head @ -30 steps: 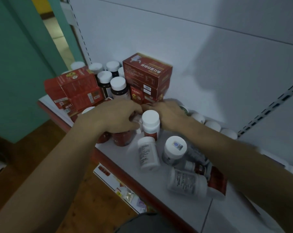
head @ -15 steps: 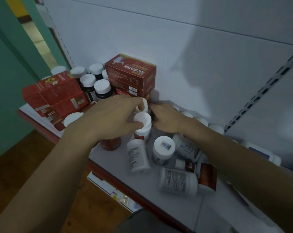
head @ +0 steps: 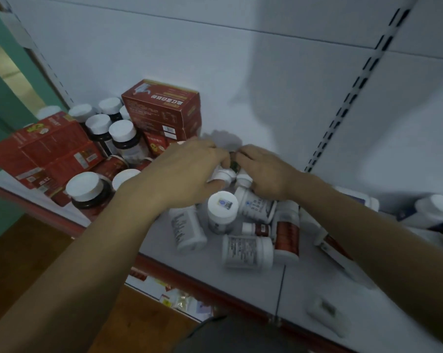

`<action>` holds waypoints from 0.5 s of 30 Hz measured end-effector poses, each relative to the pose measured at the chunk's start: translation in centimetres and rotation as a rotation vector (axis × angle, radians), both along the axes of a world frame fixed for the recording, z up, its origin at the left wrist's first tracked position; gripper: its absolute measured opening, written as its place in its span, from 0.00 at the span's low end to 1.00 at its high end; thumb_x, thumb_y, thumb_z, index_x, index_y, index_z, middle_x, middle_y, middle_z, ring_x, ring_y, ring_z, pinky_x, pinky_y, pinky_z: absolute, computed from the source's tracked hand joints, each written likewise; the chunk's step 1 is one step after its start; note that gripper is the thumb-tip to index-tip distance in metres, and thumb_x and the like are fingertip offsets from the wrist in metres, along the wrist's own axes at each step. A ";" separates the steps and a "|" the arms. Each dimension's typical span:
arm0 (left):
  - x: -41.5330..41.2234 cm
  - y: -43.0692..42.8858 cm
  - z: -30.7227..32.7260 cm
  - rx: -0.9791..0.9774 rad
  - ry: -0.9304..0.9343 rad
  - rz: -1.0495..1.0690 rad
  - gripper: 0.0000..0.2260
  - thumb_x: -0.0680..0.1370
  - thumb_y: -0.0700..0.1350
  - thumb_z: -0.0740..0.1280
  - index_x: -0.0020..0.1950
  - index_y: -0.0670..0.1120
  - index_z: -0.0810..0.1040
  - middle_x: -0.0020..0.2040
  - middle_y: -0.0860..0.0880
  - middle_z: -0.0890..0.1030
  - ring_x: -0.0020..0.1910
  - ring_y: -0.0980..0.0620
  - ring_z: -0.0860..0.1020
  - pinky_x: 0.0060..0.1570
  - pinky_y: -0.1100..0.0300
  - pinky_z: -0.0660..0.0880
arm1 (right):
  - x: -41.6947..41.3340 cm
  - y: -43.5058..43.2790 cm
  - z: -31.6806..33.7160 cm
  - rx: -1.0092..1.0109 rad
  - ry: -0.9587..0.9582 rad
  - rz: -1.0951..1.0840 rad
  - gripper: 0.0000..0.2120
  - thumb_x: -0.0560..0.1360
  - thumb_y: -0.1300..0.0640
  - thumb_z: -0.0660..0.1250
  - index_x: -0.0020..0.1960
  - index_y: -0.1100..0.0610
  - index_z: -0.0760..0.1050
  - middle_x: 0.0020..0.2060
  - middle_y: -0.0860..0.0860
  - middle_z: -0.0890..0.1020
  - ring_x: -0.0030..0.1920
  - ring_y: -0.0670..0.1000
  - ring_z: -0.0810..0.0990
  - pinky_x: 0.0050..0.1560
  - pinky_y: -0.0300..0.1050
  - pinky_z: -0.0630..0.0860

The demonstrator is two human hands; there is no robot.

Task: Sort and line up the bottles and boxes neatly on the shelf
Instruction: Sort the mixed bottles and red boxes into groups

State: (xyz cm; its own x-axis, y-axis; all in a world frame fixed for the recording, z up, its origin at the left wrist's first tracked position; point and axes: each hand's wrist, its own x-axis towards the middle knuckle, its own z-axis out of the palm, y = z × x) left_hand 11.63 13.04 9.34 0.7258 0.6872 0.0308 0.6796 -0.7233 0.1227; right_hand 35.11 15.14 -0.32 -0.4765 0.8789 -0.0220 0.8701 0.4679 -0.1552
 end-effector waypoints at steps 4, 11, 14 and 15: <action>2.2 -1.5 -1.1 -0.050 0.073 -0.133 0.22 0.75 0.62 0.71 0.65 0.55 0.75 0.56 0.54 0.76 0.56 0.52 0.74 0.52 0.48 0.75 | 1.2 -2.0 0.1 0.070 0.196 -0.037 0.19 0.74 0.59 0.62 0.64 0.63 0.74 0.56 0.59 0.76 0.57 0.59 0.74 0.59 0.58 0.74; 1.9 -1.7 -3.2 -0.005 0.139 -0.074 0.28 0.69 0.59 0.74 0.66 0.55 0.72 0.57 0.53 0.78 0.54 0.49 0.78 0.51 0.48 0.74 | -0.1 -6.3 0.6 -0.016 0.130 0.026 0.26 0.72 0.43 0.75 0.66 0.53 0.74 0.52 0.52 0.82 0.51 0.52 0.77 0.50 0.43 0.70; 1.5 -1.9 -2.7 0.039 0.184 -0.051 0.24 0.71 0.51 0.75 0.66 0.54 0.74 0.58 0.52 0.79 0.56 0.48 0.78 0.50 0.50 0.74 | -0.9 -6.0 0.2 -0.039 0.205 -0.048 0.35 0.69 0.46 0.75 0.73 0.51 0.67 0.54 0.52 0.82 0.53 0.54 0.79 0.51 0.50 0.77; 1.3 -2.0 -2.7 0.056 0.208 -0.035 0.22 0.72 0.48 0.74 0.65 0.53 0.74 0.59 0.52 0.79 0.56 0.48 0.78 0.50 0.50 0.74 | -1.3 -5.9 0.3 -0.048 0.285 -0.062 0.37 0.69 0.47 0.74 0.74 0.51 0.65 0.56 0.51 0.81 0.53 0.53 0.79 0.52 0.51 0.78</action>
